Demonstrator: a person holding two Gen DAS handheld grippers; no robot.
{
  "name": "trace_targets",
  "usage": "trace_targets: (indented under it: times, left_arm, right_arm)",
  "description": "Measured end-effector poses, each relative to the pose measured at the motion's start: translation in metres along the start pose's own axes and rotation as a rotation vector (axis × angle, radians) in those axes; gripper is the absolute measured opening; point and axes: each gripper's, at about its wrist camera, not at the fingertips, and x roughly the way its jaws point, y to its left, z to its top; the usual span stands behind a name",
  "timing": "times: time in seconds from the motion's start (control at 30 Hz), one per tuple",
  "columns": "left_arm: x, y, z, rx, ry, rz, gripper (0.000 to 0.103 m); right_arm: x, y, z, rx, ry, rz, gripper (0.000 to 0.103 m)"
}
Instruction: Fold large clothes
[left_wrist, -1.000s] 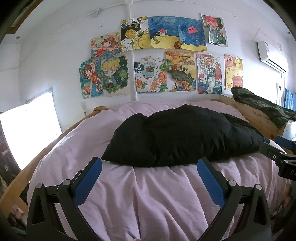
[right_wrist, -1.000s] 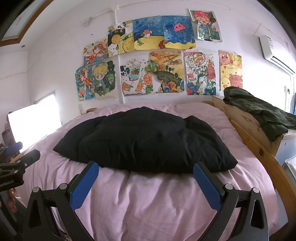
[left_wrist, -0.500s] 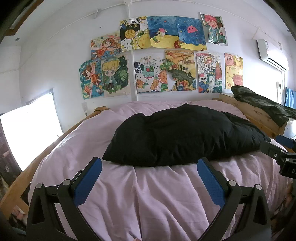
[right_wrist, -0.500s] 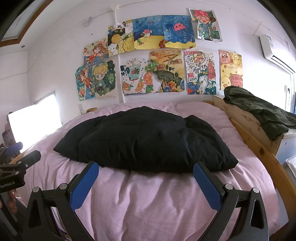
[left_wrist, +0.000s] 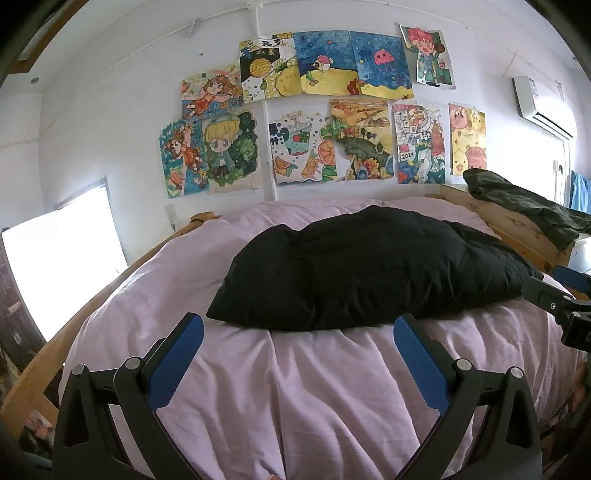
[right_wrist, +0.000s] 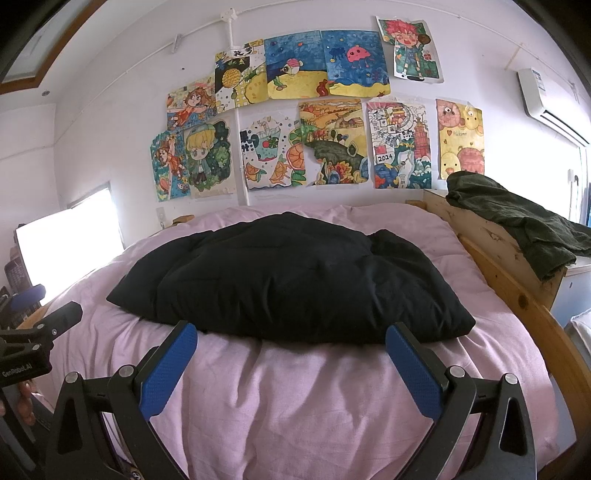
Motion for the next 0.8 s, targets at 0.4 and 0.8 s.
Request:
trace_targets:
  times: [0.4, 0.8]
  left_arm:
    - [-0.0001, 0.0047, -0.0004, 0.005, 0.000, -0.002, 0.101]
    - [0.0002, 0.0066, -0.0002, 0.008, 0.001, -0.005, 0.101]
  right_arm:
    - [-0.0001, 0.0005, 0.0005, 0.001, 0.000, -0.001, 0.103]
    - [-0.0001, 0.0012, 0.0008, 0.003, 0.001, -0.002, 0.103]
